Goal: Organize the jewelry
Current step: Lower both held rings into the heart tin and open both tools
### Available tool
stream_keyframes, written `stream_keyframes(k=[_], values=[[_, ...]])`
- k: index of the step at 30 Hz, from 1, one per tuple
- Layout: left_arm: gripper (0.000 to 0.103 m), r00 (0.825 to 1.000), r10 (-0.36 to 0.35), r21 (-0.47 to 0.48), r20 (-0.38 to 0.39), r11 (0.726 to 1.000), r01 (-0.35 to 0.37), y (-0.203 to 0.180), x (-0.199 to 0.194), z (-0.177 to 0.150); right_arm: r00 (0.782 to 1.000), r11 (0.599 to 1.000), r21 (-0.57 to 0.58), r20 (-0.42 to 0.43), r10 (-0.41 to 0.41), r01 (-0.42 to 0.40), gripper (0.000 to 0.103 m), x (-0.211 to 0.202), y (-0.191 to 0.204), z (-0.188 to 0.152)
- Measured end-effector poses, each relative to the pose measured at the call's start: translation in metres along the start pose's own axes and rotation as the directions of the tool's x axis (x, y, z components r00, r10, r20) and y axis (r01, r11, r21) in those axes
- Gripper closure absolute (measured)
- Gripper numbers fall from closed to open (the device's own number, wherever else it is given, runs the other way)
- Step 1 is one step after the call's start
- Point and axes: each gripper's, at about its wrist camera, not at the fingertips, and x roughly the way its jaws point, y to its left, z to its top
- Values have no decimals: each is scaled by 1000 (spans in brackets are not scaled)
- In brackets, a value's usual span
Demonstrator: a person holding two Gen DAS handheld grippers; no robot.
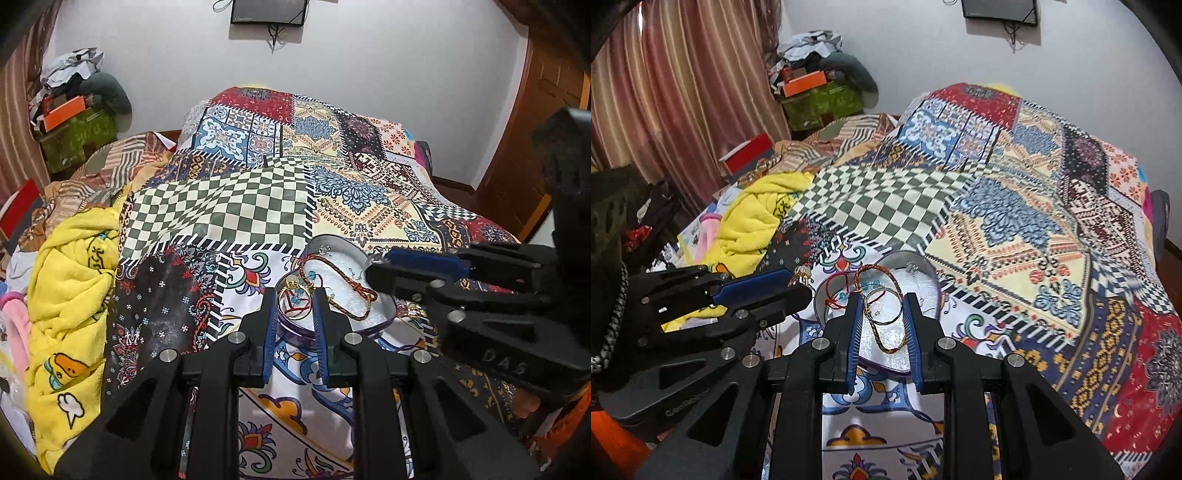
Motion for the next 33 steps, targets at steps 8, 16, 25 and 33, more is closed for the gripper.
stream_keyframes(k=[8, 16, 25, 33], values=[[85, 999, -31, 4, -20, 1000, 31, 6, 14, 2, 998, 1000, -26, -70, -8, 6, 83, 23, -1, -5], [85, 997, -58, 12, -45, 998, 58, 4, 26, 5, 996, 998, -56, -88, -30, 25, 83, 28, -3, -9], [85, 995, -75, 9, -64, 997, 75, 4, 32, 6, 996, 996, -77, -83, -45, 38, 83, 29, -1, -9], [85, 996, -68, 16, -60, 997, 69, 4, 26, 8, 995, 997, -74, -96, -39, 32, 79, 30, -1, -9]])
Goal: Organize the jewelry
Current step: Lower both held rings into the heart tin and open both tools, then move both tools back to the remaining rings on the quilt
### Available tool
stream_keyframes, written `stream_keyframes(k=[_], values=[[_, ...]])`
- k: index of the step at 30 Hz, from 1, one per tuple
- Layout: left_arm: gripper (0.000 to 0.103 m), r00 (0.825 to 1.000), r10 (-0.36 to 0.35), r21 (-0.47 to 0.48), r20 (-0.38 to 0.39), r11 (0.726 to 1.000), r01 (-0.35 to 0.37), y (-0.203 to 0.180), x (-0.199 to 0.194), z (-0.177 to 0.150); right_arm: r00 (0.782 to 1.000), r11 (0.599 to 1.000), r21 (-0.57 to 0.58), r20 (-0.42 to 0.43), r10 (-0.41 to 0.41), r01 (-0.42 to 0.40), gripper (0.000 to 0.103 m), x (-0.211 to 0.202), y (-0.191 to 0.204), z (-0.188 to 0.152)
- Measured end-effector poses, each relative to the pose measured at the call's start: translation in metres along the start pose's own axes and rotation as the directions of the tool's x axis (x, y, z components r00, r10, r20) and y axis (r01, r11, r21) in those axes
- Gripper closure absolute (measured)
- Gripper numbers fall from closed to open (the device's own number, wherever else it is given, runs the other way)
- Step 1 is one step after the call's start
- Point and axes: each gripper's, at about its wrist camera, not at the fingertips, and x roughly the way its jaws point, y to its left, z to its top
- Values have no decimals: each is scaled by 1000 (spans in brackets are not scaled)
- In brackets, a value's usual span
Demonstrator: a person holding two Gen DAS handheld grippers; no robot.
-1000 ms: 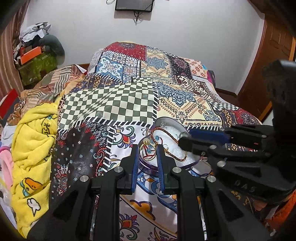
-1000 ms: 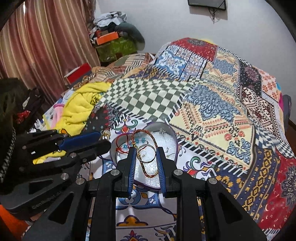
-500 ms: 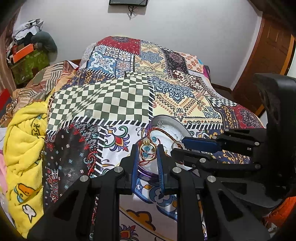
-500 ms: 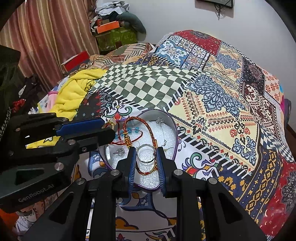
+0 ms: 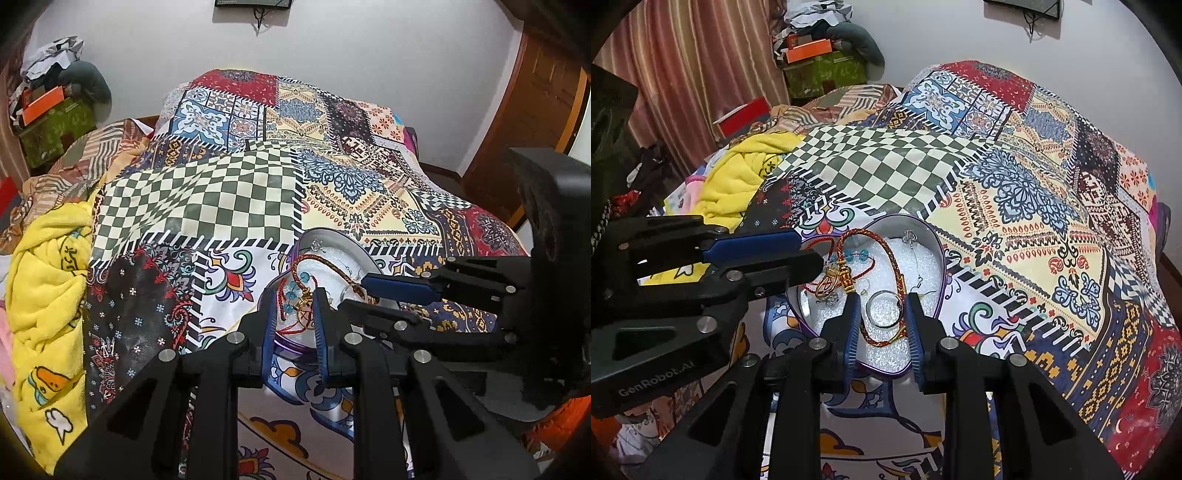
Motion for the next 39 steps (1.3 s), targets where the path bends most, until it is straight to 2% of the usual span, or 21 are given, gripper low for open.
stream_keyframes(k=[4, 7, 13, 20, 24, 32, 36, 39], values=[[84, 1000, 11, -9, 15, 1000, -10, 1, -9, 1, 1000, 1000, 13, -3, 3, -3, 79, -2, 0, 0], [74, 999, 25, -21, 28, 999, -25, 5, -17, 1, 1000, 1000, 17, -5, 1, -1, 77, -5, 1, -1], [73, 998, 51, -34, 45, 998, -49, 8, -35, 0, 1000, 1000, 20, 16, -18, 18, 69, -20, 3, -3], [72, 996, 76, -22, 51, 997, -75, -1, -52, -4, 997, 997, 56, 56, -55, 52, 69, -48, -6, -7], [66, 996, 82, -7, 45, 997, -81, -13, -57, -10, 993, 992, 92, 68, -94, 88, 69, -66, -22, -17], [66, 999, 29, 28, -34, 999, -28, -49, -40, -29, 984, 971, 174, 41, -173, 163, 69, -94, -67, -48], [66, 997, 0, 41, -81, 999, 3, -67, -23, -37, 983, 965, 191, 7, -183, 178, 69, -94, -80, -63], [66, 993, -8, 52, -117, 999, 14, -77, -7, -42, 988, 965, 212, -17, -153, 153, 69, -89, -87, -72]])
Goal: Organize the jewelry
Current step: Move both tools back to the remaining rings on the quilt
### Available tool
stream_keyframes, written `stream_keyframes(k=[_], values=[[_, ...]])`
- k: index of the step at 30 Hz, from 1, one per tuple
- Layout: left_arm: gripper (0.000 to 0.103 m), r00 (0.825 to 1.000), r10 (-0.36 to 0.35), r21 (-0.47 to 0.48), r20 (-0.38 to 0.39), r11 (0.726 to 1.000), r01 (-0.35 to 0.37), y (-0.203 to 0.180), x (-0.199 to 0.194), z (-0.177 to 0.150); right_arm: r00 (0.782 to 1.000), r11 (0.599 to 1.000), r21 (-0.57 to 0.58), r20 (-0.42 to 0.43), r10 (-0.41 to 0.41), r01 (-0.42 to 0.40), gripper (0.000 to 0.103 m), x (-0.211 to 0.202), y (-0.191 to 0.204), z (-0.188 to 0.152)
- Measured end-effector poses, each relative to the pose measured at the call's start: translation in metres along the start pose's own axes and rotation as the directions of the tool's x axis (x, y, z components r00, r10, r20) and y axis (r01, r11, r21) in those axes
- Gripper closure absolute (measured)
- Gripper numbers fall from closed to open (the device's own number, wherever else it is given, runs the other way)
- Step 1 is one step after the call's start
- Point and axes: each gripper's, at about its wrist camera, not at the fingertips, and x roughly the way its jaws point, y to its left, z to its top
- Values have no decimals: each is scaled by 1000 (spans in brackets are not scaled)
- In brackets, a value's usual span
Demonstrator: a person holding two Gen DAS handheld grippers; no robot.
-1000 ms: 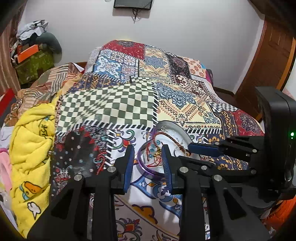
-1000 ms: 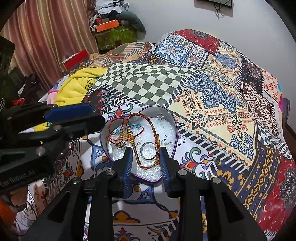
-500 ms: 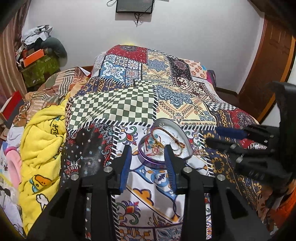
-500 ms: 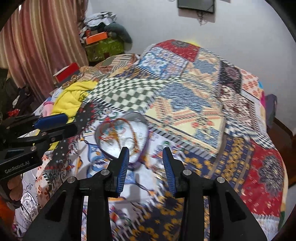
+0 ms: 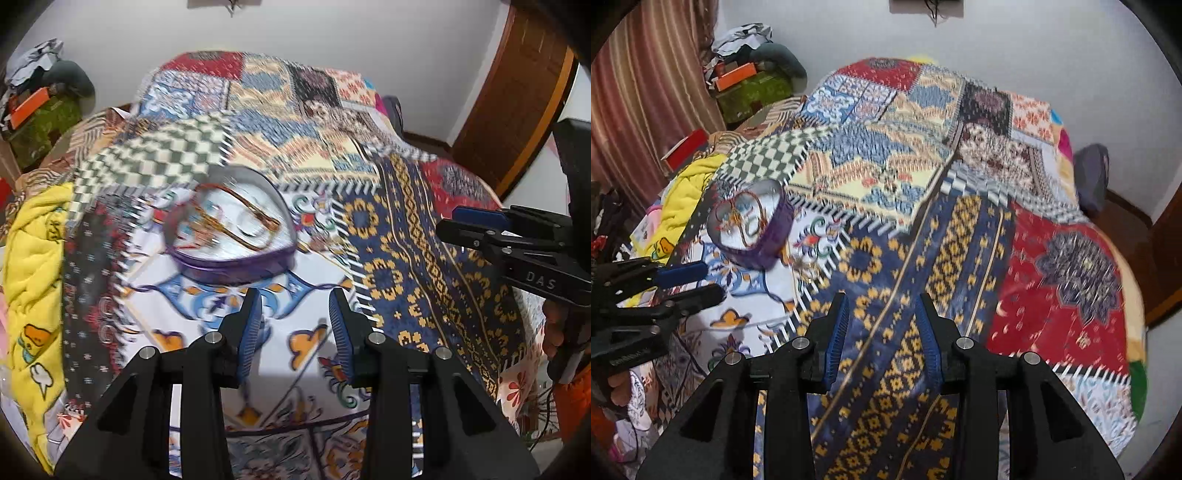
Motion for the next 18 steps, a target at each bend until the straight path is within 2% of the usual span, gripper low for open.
stream_keyframes(k=[8, 18], values=[[66, 999, 12, -24, -41, 1000, -13, 0, 23, -3, 995, 996, -32, -50, 85, -87, 69, 27, 18, -2], [66, 1000, 14, -38, -25, 999, -15, 13, 27, 0, 981, 984, -44, -93, 170, -175, 69, 65, 37, 12]])
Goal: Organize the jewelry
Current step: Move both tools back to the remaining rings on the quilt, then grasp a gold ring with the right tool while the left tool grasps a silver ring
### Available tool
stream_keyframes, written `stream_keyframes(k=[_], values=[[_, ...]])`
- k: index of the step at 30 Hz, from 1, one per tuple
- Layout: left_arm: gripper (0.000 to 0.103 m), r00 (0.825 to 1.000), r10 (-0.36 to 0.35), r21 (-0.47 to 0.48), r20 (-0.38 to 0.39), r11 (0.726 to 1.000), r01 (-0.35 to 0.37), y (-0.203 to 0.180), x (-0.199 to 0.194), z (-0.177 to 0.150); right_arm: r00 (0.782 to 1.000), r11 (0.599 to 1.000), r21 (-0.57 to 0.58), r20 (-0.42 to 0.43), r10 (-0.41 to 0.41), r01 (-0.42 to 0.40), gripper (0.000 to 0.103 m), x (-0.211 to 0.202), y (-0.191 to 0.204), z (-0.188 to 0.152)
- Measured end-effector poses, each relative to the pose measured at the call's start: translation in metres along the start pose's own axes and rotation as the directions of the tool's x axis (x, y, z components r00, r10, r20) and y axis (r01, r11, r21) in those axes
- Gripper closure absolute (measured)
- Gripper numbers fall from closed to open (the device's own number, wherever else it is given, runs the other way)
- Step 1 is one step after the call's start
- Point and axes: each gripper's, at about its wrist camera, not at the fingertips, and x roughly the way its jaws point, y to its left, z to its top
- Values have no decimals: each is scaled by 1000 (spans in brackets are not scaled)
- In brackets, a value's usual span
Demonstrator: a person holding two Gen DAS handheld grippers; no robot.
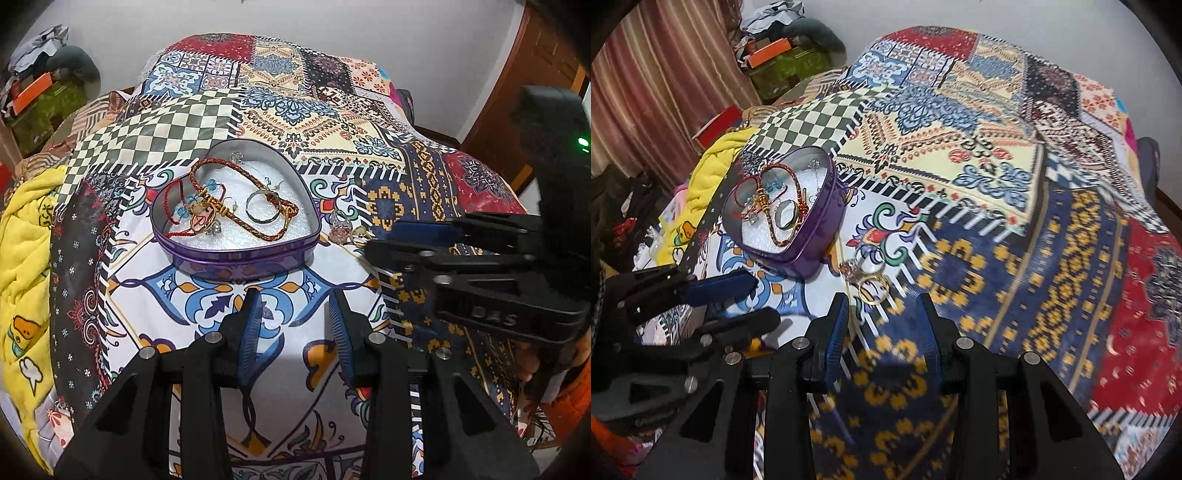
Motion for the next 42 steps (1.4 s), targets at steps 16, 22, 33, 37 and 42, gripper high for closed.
stream_keyframes(k=[16, 22, 33, 37, 42], values=[[81, 998, -60, 20, -1, 998, 60, -15, 11, 8, 1000, 999, 34, 26, 1, -1, 87, -3, -7, -3], [81, 1000, -16, 34, -4, 999, 16, -28, 21, 13, 996, 996, 88, 74, -40, 34, 86, -34, -30, -14], [81, 1000, 15, -8, -6, 1000, -15, -39, 36, 27, 994, 990, 132, 100, -55, 41, 86, -48, -50, -25], [81, 1000, 28, -14, -2, 1000, -28, -42, 41, 32, 994, 992, 125, 104, -46, 33, 86, -48, -50, -28], [81, 999, 39, -8, 7, 999, -39, -46, 44, 34, 994, 992, 122, 106, -35, 22, 86, -47, -49, -29]])
